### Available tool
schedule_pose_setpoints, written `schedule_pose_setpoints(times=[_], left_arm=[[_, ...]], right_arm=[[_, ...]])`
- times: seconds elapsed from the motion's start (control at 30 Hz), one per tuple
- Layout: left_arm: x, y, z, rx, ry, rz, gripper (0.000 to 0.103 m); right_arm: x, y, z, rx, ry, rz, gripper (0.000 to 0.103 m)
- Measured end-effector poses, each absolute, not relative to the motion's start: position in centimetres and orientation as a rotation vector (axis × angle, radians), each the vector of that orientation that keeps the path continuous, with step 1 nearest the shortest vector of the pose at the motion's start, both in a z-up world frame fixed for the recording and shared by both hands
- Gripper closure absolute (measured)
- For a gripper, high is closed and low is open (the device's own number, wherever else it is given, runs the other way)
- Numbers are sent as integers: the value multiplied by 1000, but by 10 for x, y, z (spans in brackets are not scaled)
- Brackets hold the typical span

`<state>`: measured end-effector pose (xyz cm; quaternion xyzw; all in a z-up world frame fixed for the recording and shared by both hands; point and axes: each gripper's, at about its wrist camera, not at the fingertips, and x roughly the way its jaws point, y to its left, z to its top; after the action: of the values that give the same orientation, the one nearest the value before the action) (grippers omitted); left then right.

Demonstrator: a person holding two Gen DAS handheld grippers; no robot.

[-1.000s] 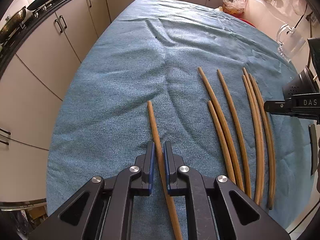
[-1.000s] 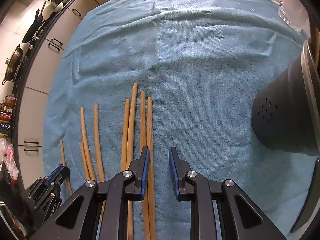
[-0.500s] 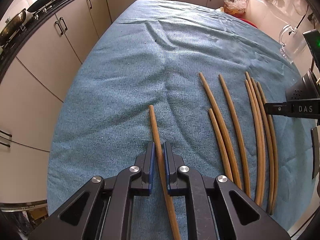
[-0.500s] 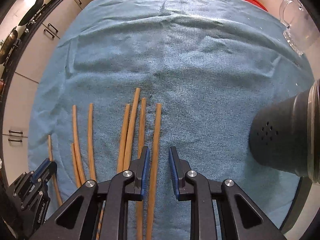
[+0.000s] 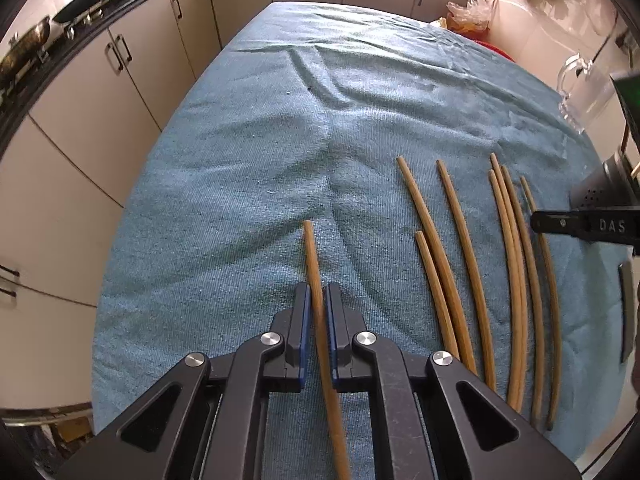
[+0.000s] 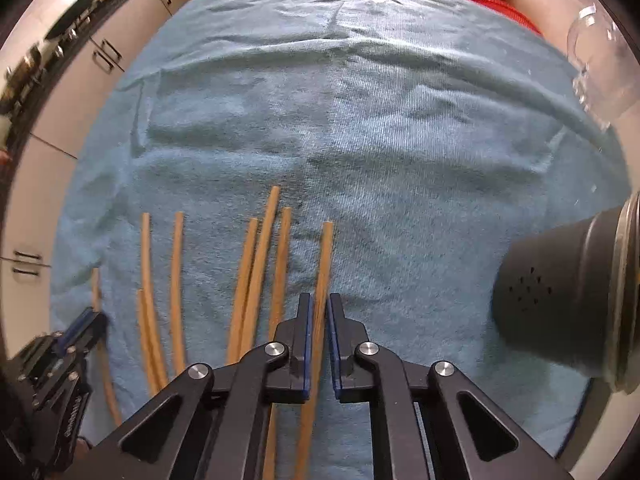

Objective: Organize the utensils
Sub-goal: 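Lift both chopsticks upright and carry them toward the black cup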

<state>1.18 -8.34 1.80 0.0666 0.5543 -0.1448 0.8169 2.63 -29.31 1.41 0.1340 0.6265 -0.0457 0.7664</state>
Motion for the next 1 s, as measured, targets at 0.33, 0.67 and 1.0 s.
schedule_pose_setpoints(times=[0.33,0.67,1.0], left_arm=[[3,-68,69,64,1070,-336,97],[-17,-62,127,39,919,-367,97],[-31,-64,146,42,878,-400,97]], right_arm=[[-13,-308,60,380,1185,-66,96],[-61,-310,112,395,1015,-43,96],[-97,-309,144,389,898,-46,96]])
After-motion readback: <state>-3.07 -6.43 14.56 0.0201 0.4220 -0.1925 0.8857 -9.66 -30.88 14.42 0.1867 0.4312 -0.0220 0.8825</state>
